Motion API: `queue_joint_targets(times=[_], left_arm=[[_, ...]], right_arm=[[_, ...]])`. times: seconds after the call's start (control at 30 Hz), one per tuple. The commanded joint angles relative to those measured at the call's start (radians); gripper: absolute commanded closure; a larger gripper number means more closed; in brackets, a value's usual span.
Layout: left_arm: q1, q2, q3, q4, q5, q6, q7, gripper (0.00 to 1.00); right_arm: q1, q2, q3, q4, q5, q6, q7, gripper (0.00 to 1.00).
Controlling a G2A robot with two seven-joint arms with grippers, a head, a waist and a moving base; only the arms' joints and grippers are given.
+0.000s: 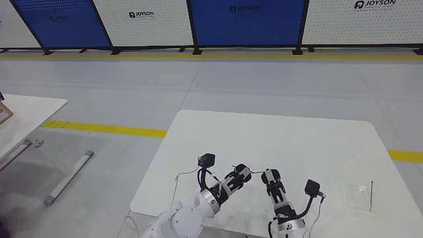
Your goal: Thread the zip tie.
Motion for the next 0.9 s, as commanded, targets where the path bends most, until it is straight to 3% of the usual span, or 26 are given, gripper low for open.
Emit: queue_joint_targets(times=[0.0,0.17,0.27,0.33,0.37,0.43,0.47,0.73,0.87], left_arm=[[0.003,0.001,0.0,-0.004,0.001,-0.008,-0.006,1.0],[0.009,0.004,-0.007,-0.009,-0.007,-0.02,-0.018,1.0],[0.007,0.004,-0.012,-0.005,-0.016,-0.005,-0.004,1.0],[0.002,0.003,-0.012,-0.001,-0.021,0.001,-0.002,1.0],[0.001,0.003,-0.012,0.0,-0.021,0.004,0.003,1.0],[0.0,0.002,-0.012,0.002,-0.025,0.015,0.021,1.0],[0.0,0.001,-0.013,0.002,-0.027,0.024,0.033,1.0],[0.0,-0.004,-0.009,-0.005,-0.037,0.049,0.084,1.0],[0.003,-0.006,-0.026,-0.027,-0.136,0.063,0.056,1.0]], right_arm=[[0.0,0.0,0.0,-0.002,0.002,0.004,0.0,1.0],[0.003,-0.001,-0.002,-0.001,0.005,0.008,0.006,1.0],[0.007,-0.001,-0.003,0.001,0.013,0.014,0.014,1.0],[0.009,-0.001,-0.002,0.001,0.016,0.016,0.018,0.75],[0.01,-0.001,-0.002,0.001,0.016,0.016,0.02,0.67],[0.01,-0.001,-0.002,0.0,0.013,0.019,0.022,0.14],[0.009,-0.001,-0.001,-0.001,0.012,0.022,0.023,0.0],[-0.003,0.003,0.005,-0.013,-0.016,0.014,0.028,0.0],[-0.026,0.008,0.019,-0.032,-0.009,-0.028,0.033,0.0]])
